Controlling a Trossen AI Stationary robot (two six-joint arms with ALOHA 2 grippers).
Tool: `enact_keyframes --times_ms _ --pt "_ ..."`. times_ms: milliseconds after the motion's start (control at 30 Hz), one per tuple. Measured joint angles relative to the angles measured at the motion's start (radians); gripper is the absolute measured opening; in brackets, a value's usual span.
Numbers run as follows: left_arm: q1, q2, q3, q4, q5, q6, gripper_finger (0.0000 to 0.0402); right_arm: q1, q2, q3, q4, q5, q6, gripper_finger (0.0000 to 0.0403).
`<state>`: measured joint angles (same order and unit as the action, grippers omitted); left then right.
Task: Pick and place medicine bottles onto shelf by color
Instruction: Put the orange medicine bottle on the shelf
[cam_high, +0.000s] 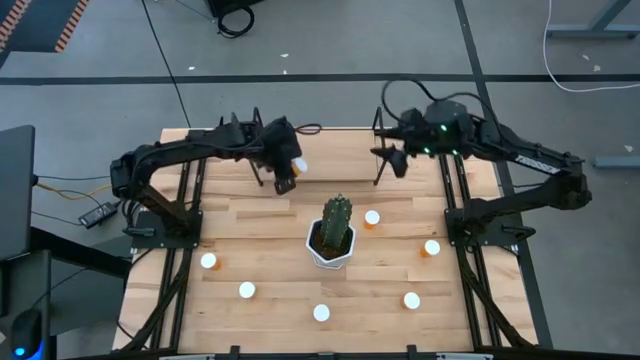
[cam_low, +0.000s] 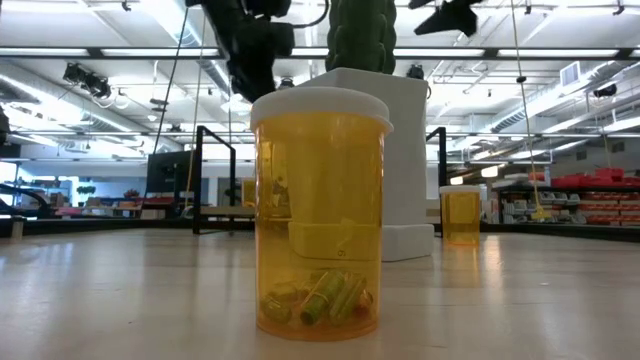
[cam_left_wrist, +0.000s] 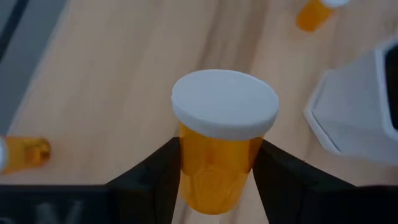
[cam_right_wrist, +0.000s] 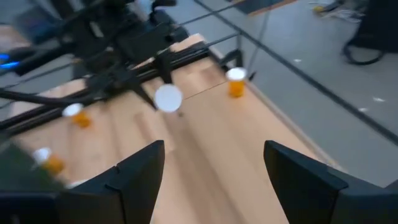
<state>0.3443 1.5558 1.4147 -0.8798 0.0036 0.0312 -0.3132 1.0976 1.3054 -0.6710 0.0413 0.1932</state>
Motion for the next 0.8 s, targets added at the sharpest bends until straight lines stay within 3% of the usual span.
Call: enact_keyframes --times_ms 133,300,400,667,800 --pt "0.016 0.0 0.0 0.077 -0.001 0.061 0.0187 -0.067 0.13 0.145 -0.042 -0.013 0.012 0.0282" --pt "0.04 0.0 0.0 0.192 -0.007 0.149 0.0185 -0.149 0.309 0.314 -0.153 -0.191 0.078 0.0282" --pt "0.055 0.0 0.0 0.231 -0.01 0.163 0.0188 -0.156 0.398 0.392 -0.221 -0.22 0.058 0.0282" --pt "0.076 0.004 0.0 0.301 -0.003 0.164 0.0189 -0.116 0.555 0.487 -0.219 -0.222 0.027 0.0282" --pt "0.076 0.01 0.0 0.3 -0.003 0.164 0.0192 -0.105 0.594 0.485 -0.166 -0.224 0.108 0.0283"
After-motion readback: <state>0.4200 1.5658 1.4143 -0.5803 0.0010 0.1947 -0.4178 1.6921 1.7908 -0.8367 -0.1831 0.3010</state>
